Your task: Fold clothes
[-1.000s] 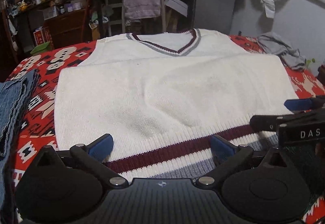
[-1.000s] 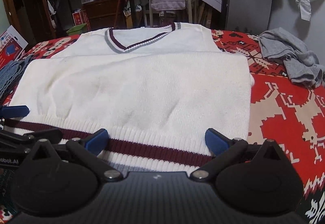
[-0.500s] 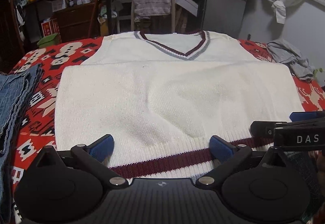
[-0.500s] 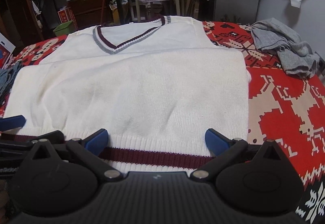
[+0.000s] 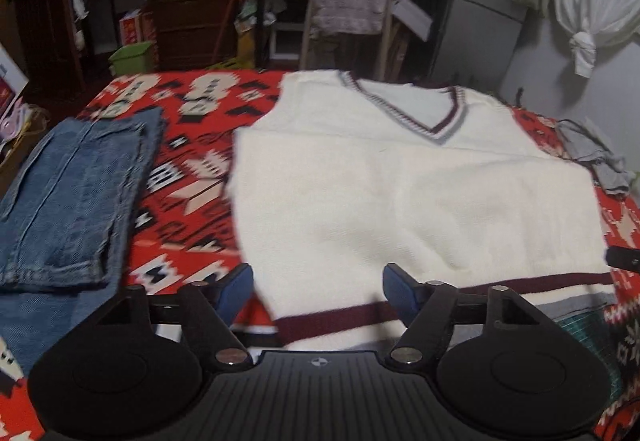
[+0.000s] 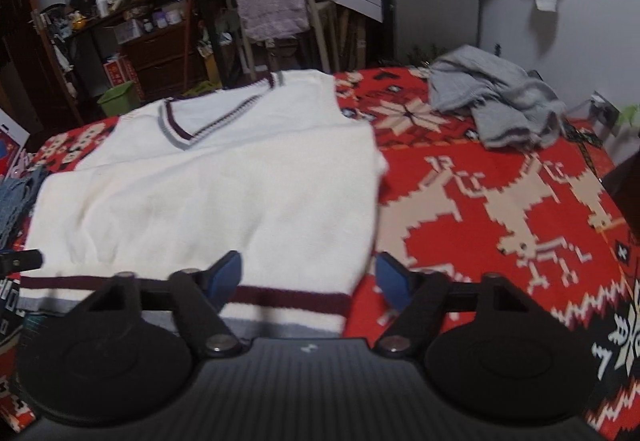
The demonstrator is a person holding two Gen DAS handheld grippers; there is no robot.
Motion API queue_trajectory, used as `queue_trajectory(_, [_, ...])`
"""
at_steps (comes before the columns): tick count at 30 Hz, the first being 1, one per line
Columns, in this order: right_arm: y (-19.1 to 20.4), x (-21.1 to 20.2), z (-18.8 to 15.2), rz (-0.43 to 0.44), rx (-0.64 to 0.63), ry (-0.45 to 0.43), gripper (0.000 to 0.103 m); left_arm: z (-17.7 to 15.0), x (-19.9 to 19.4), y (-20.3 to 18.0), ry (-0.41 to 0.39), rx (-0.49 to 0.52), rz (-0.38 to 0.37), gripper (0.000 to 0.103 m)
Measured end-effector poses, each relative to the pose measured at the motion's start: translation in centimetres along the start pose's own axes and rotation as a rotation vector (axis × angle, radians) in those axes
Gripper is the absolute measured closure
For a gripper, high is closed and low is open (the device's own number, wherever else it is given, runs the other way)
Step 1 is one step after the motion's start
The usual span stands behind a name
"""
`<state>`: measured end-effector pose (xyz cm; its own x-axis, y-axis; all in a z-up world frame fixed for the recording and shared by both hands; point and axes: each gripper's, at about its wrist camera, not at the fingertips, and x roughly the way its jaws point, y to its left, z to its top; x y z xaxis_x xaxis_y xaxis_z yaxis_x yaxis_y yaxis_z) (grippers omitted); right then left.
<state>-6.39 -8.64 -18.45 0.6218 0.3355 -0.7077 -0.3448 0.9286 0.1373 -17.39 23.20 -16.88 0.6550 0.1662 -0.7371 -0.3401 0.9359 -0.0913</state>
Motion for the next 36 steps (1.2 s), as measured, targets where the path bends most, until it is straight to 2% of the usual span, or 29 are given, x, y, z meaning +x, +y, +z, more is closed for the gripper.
queue_trajectory(8, [-1.8, 3.1, -0.1, 0.002, 0.090, 0.050, 0.041, -0.1, 1.1, 2.5, 0.055, -0.072, -0.011, 0.039])
queue_trajectory(11, [-2.1, 3.7, 0.3, 0.006, 0.108, 0.048, 0.042, -0.2, 1.5, 2.9, 0.070, -0.091, -0.039, 0.041])
queue_trajectory(13, [-2.1, 3.8, 0.4, 0.015, 0.116, 0.054, 0.057, -0.1, 1.4, 2.9, 0.066, -0.094, -0.055, 0.055])
queue_trajectory(14, [-2.0, 3.9, 0.5, 0.020, 0.117, 0.060, 0.067, 0.0, 1.5, 2.9, 0.068, -0.099, -0.066, 0.056])
queue_trajectory(15, [-1.9, 4.0, 0.6, 0.025, 0.121, 0.067, 0.075, 0.1, 1.5, 2.9, 0.071, -0.102, -0.072, 0.062])
queue_trajectory(16, [-1.9, 4.1, 0.6, 0.025, 0.126, 0.073, 0.078, 0.2, 1.5, 2.8, 0.075, -0.103, -0.075, 0.075])
queue_trajectory(18, [-1.7, 4.2, 0.8, 0.023, 0.136, 0.085, 0.091, 0.3, 1.5, 2.6, 0.080, -0.105, -0.076, 0.092])
queue_trajectory(20, [-1.6, 4.0, 1.1, 0.017, 0.153, 0.091, 0.093, 0.5, 1.2, 2.4, 0.078, -0.108, -0.059, 0.096])
queue_trajectory(25, [-0.9, 1.4, 2.4, 0.032, 0.111, 0.067, 0.095, 1.5, -0.9, 1.9, 0.082, -0.090, -0.035, 0.097])
queue_trajectory(30, [-0.6, -3.3, 3.3, 0.059, 0.057, 0.038, 0.095, 2.4, -4.7, 0.3, 0.066, 0.009, -0.020, 0.097])
queue_trajectory(36, [-1.4, -8.7, 1.8, 0.110, 0.050, 0.067, 0.095, 1.5, -9.3, -0.3, 0.106, 0.079, -0.055, 0.097])
